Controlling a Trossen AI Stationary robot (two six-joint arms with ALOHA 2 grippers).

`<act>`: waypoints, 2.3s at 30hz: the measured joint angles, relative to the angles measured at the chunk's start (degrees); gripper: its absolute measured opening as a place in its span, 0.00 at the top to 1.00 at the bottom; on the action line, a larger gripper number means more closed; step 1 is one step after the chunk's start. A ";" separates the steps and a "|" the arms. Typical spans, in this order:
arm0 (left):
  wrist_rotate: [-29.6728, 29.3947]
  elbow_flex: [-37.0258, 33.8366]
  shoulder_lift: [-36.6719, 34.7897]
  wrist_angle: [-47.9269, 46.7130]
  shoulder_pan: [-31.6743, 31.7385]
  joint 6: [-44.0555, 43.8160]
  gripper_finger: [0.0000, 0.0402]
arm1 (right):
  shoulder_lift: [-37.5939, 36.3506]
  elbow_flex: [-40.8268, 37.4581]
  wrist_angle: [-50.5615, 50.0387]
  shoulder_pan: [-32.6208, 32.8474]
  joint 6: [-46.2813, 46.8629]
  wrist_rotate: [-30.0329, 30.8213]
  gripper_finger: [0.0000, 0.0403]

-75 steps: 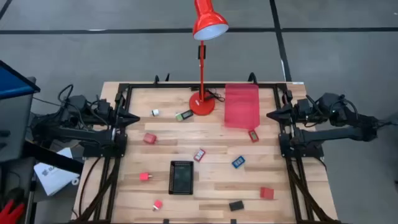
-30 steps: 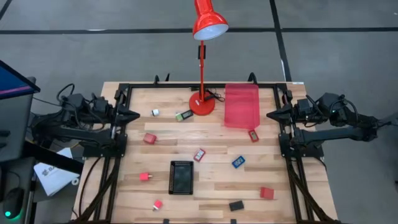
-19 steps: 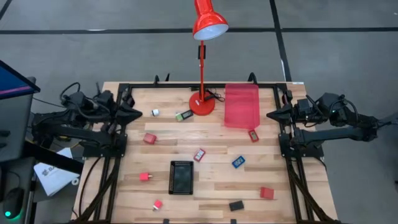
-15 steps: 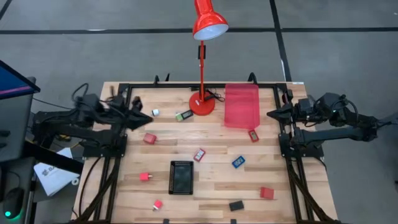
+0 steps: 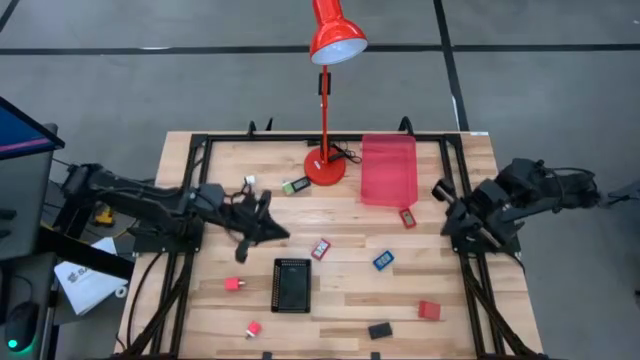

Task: Pick & Place Office items

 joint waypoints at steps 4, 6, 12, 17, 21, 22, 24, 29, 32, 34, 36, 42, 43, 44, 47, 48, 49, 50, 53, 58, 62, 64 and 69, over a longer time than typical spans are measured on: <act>0.09 0.03 -4.02 1.37 -6.85 6.70 0.96 | 0.08 1.82 0.79 4.66 0.02 0.15 1.00; 0.13 0.07 -7.19 1.35 -10.08 9.04 0.96 | -0.14 3.15 -0.50 6.54 -0.15 0.31 1.00; 0.27 0.07 -12.59 5.41 -15.37 13.32 0.96 | 0.70 5.66 -3.28 9.86 -0.48 0.48 1.00; 1.61 0.17 -15.50 12.98 -15.16 16.04 0.96 | 1.79 7.37 -4.04 10.66 -4.67 0.29 1.00; 3.62 0.09 -17.17 9.35 -15.20 24.79 0.96 | 1.83 7.40 -4.33 12.02 -16.19 0.23 1.00; 3.20 0.09 -17.37 8.73 -15.18 26.24 0.96 | 1.83 7.40 -4.26 12.33 -18.62 0.10 1.00; 1.67 0.09 -17.57 7.90 -15.18 27.05 0.96 | 1.79 7.40 -3.59 12.80 -20.83 0.08 1.00; 0.57 0.08 -17.08 7.93 -15.21 26.37 0.96 | 1.76 7.40 -0.33 13.11 -16.35 0.09 1.00; -0.57 0.07 -17.21 9.24 -15.29 25.58 0.96 | 1.78 7.40 0.94 13.08 -11.02 0.06 1.00; -0.55 0.07 -17.27 9.23 -15.29 25.72 0.96 | 1.76 7.41 1.99 13.07 -8.89 0.07 1.00; -0.03 0.07 -17.13 9.18 -15.26 25.72 0.96 | 1.74 7.42 1.96 13.07 -9.12 0.07 1.00; -0.62 0.07 -15.11 9.08 -15.20 25.74 0.96 | 2.44 7.42 1.33 12.89 -10.56 2.48 1.00; -0.64 0.08 -14.88 9.33 -15.20 25.74 0.96 | 2.66 7.42 1.37 12.89 -10.56 3.31 1.00; -0.65 0.29 -14.76 9.40 -15.20 25.81 0.96 | 2.81 7.42 1.40 12.89 -10.56 3.66 1.00; -0.82 1.48 -14.75 10.21 -15.16 27.30 0.96 | 2.98 7.40 2.64 12.89 -10.56 5.94 1.00; -1.46 1.97 -14.75 10.78 -15.16 26.60 0.96 | 2.94 7.40 2.60 12.90 -10.56 8.22 1.00; -1.85 2.39 -14.83 10.94 -15.16 25.82 0.96 | 2.93 7.45 2.06 12.89 -10.61 10.63 1.00; -2.11 2.74 -14.97 10.92 -15.16 25.53 0.96 | 2.94 7.46 0.93 12.89 -11.02 12.71 1.00; -2.20 3.19 -14.86 13.86 -15.16 25.48 0.96 | 3.01 7.40 -3.06 12.85 -13.05 19.14 0.99; -7.48 3.30 -14.09 16.42 -15.16 25.79 0.96 | 4.58 7.45 -1.10 12.86 -14.96 30.70 1.00; -22.78 4.32 -14.83 5.90 -15.29 31.94 0.96 | 6.05 8.68 -1.69 12.46 -7.70 30.99 1.00; -33.48 6.75 -14.94 -1.23 -16.02 33.75 0.96 | 6.62 9.93 -6.80 12.74 -3.88 31.04 1.00; -52.13 10.34 -11.94 -7.17 -17.75 36.18 0.95 | 7.31 10.33 -11.32 17.01 2.77 33.38 1.00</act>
